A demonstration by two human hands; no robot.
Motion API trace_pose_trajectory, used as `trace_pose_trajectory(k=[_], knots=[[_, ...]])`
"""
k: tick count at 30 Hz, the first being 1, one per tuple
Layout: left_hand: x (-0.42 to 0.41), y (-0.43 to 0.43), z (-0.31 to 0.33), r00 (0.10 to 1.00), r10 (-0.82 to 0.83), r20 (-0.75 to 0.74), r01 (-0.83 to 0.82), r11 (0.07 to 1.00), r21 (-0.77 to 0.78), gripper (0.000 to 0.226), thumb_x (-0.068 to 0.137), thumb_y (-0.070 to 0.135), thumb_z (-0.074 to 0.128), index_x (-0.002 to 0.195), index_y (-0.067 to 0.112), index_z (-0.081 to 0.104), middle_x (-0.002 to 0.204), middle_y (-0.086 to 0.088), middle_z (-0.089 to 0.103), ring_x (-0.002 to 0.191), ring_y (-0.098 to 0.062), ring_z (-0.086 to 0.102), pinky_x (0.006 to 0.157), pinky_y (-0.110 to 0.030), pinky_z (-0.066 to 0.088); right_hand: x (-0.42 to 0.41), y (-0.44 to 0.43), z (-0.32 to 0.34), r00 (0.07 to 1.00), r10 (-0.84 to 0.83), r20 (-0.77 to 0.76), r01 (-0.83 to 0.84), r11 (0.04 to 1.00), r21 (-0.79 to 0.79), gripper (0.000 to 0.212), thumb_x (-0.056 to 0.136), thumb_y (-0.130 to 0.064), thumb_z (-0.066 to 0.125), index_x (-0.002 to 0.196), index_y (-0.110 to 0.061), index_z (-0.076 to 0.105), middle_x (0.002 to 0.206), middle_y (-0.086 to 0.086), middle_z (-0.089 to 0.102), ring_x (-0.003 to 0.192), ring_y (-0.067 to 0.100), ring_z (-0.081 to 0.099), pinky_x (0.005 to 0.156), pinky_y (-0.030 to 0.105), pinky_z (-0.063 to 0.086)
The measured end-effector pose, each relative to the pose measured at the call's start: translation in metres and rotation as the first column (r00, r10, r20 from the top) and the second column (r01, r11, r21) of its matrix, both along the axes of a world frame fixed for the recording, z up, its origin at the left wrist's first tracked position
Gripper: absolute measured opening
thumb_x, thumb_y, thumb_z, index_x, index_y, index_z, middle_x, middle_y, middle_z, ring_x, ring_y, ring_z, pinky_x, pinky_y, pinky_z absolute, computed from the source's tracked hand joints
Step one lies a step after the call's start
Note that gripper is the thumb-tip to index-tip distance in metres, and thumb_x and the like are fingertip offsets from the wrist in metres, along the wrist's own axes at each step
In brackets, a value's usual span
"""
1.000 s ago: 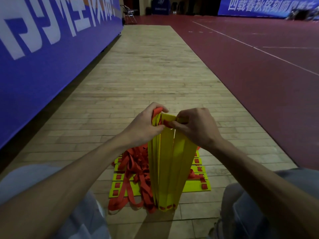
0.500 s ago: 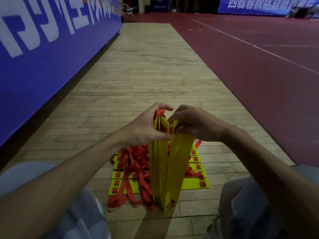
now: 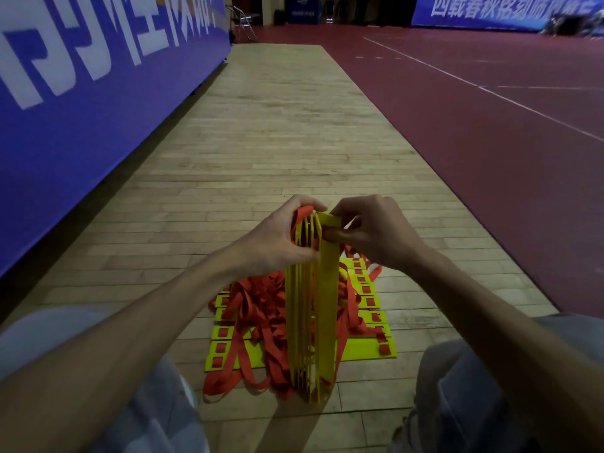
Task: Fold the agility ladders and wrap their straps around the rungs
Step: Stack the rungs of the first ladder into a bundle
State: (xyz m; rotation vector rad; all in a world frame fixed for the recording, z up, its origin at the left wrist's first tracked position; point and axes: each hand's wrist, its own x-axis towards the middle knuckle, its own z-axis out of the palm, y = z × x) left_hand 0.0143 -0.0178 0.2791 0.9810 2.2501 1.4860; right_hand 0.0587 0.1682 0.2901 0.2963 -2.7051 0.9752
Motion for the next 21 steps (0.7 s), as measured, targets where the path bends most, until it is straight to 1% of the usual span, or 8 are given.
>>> trace_pose_trajectory(k=[2,4,7,10,12,15,18,21], knots=[[0.002,0.001,-0.001,1.000,-0.018,0.014,0.018,1.000,0.018,0.066,0.075,0.001,0.081,0.128,0.023,0.047,0.110,-0.005,0.063,0.099,-0.013,0.066,0.085,-0.025,0.055,-0.001,-0.006,-0.004,0.999,-0.003,-0.046,0.003,1.000,0.010,0.012,0.083,-0.011,0.076,0.093,-0.007,0.073,0.077,-0.004,0.068,0.062,0.009,0.068,0.054,0.021,0.054],[0.002,0.002,-0.001,1.000,-0.013,0.022,0.012,1.000,0.027,0.065,0.075,0.006,0.082,0.126,0.025,0.047,0.109,-0.001,0.064,0.097,-0.006,0.066,0.083,-0.020,0.053,-0.002,-0.008,-0.005,0.999,0.001,-0.047,-0.001,1.000,-0.001,0.013,0.083,-0.009,0.076,0.096,-0.006,0.075,0.078,-0.002,0.070,0.063,0.009,0.069,0.058,0.026,0.056],[0.002,0.001,0.000,1.000,0.027,0.001,-0.027,1.000,0.008,0.062,0.076,0.008,0.082,0.125,0.025,0.048,0.101,0.003,0.063,0.087,0.002,0.064,0.076,-0.015,0.050,-0.002,-0.003,0.001,0.996,0.071,0.047,-0.072,0.997,0.023,0.017,0.083,-0.012,0.076,0.100,-0.011,0.077,0.079,-0.002,0.073,0.064,0.005,0.067,0.062,0.027,0.056],[0.002,0.000,0.001,0.998,0.053,-0.030,-0.053,0.999,0.001,0.060,0.077,0.003,0.080,0.125,0.022,0.049,0.089,0.001,0.060,0.074,0.002,0.060,0.069,-0.013,0.048,0.002,0.001,0.005,0.968,0.183,0.171,-0.189,0.982,0.015,0.030,0.084,-0.010,0.075,0.113,-0.015,0.072,0.094,-0.002,0.076,0.080,0.002,0.070,0.073,0.021,0.057],[0.003,0.001,0.001,0.998,0.046,-0.041,-0.046,0.999,0.002,0.060,0.077,-0.001,0.078,0.126,0.019,0.048,0.084,-0.001,0.059,0.070,0.000,0.059,0.066,-0.014,0.048,0.004,0.002,0.003,0.964,0.172,0.204,-0.172,0.985,-0.016,0.034,0.084,-0.009,0.076,0.116,-0.017,0.067,0.098,0.001,0.076,0.086,0.007,0.071,0.081,0.026,0.058],[0.003,0.003,0.000,0.998,0.029,-0.052,-0.028,1.000,0.003,0.062,0.076,-0.002,0.078,0.127,0.018,0.048,0.083,-0.004,0.058,0.069,-0.006,0.058,0.066,-0.019,0.051,0.005,-0.001,0.000,0.958,0.165,0.234,-0.158,0.986,-0.052,0.035,0.084,-0.010,0.076,0.113,-0.018,0.059,0.099,0.005,0.072,0.091,0.015,0.070,0.085,0.038,0.058],[0.003,0.004,-0.002,0.999,0.038,-0.035,-0.037,0.999,0.022,0.062,0.074,-0.002,0.080,0.125,0.018,0.049,0.078,0.001,0.059,0.067,-0.004,0.059,0.066,-0.019,0.050,0.004,-0.003,-0.003,0.940,0.169,0.296,-0.153,0.985,-0.076,0.039,0.086,-0.009,0.073,0.113,-0.021,0.048,0.101,0.006,0.062,0.092,0.022,0.066,0.081,0.039,0.057],[0.002,0.004,-0.004,0.997,0.079,-0.012,-0.078,0.996,0.038,0.057,0.076,-0.003,0.078,0.121,0.020,0.051,0.076,0.002,0.055,0.064,-0.004,0.055,0.063,-0.019,0.047,0.004,-0.003,-0.006,0.927,0.118,0.357,-0.118,0.993,-0.023,0.043,0.085,-0.008,0.072,0.114,-0.018,0.042,0.094,0.002,0.054,0.078,0.014,0.055,0.065,0.031,0.051]])
